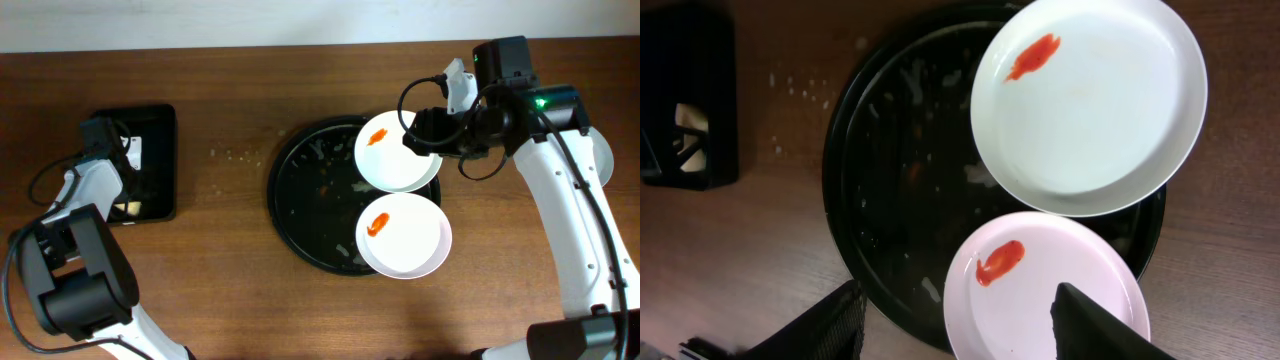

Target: Clean dirty plates on tray and stack at the side

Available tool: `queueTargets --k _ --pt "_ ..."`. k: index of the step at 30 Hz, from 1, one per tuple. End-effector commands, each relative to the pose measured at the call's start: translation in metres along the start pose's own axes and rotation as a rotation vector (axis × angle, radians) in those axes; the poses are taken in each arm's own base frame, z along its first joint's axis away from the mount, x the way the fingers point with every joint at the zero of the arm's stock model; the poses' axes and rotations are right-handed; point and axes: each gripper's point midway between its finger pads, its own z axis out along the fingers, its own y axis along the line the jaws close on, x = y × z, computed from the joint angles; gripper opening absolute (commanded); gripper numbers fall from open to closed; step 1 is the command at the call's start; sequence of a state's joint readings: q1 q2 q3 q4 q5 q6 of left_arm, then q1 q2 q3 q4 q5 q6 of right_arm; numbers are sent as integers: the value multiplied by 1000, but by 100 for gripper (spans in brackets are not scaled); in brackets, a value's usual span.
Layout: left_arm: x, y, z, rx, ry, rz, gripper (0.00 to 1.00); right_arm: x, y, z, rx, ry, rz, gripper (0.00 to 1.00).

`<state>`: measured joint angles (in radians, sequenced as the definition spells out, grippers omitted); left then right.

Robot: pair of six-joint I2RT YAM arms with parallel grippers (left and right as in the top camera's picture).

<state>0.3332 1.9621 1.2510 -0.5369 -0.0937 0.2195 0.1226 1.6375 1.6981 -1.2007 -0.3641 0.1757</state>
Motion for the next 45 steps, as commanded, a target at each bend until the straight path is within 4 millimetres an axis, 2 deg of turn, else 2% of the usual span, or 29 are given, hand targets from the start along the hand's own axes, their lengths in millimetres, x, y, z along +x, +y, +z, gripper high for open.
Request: queueTargets --k 1,5,8,11,14,15,18,24,27,29,36,38,42,43,45 --pt "6 -2 13 10 33 6 0 -1 3 -1 1 -4 -20 61" --pt "-2 2 -3 5 16 -84 0 -1 3 -1 1 -4 -20 61" --pt "-16 6 -27 5 -24 -181 0 -1 3 -1 1 -4 -20 61" --pt "-33 -3 -52 87 -100 -284 0 -1 3 -1 1 -4 -20 61" --pt "-38 -5 -58 111 -118 -346 1 -1 3 -1 1 -4 -20 61" --pt "-36 -6 -56 111 -112 -346 5 0 3 -1 1 -3 -20 61" --pt "-32 -7 -54 111 -99 -345 41 0 3 -1 1 -2 -19 61" --pt "-23 -7 -54 101 -65 -344 54 0 3 -1 1 -3 -20 61" --pt "-22 10 -53 4 -70 -348 61 0 3 -1 1 -3 -20 61" --pt "-22 18 -50 -46 -72 -350 62 0 3 -1 1 -3 -19 61" --pt "-8 -14 -4 101 28 -339 62 0 3 -1 0 -4 -20 61" --pt "0 -17 9 102 65 -337 58 -1 3 -1 1 -4 -20 61" --pt "8 -20 21 103 100 -335 26 -1 3 -1 0 -4 -20 61" --pt "8 -20 21 103 100 -336 15 -1 3 -1 0 -4 -20 61" --pt "7 -19 19 103 95 -336 8 -1 3 -1 0 -4 -20 61"
